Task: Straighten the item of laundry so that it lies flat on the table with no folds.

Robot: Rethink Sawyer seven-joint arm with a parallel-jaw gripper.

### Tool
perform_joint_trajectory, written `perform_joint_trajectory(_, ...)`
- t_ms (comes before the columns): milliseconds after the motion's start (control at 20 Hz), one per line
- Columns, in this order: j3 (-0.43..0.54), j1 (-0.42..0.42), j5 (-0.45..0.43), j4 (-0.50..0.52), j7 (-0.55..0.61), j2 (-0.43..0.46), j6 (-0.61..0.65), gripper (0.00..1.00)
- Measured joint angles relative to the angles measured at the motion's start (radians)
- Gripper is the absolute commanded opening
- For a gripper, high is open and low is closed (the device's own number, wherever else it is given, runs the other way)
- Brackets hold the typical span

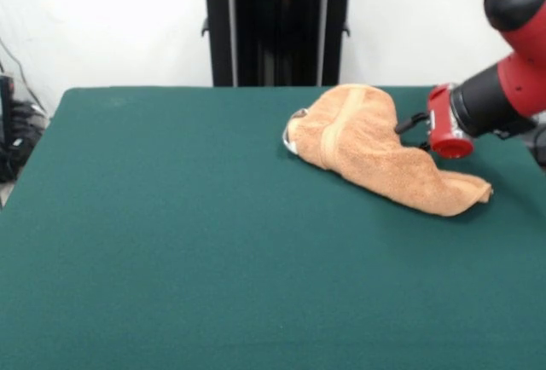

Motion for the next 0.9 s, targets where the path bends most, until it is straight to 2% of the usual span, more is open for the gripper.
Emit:
perform_joint_trajectory(600, -0.005, 0.0, -0.001, -0.005, 0.0, 0.006, -0.001, 1.0)
perform_joint_trajectory(850, 0.044, -0.022, -0.001, 0.026, 0.0, -0.04, -0.033, 1.0)
perform_joint_trajectory(900, 0.081, -0.041, -0.004, 0.053, 0.0, -0.076, -0.064, 1.0)
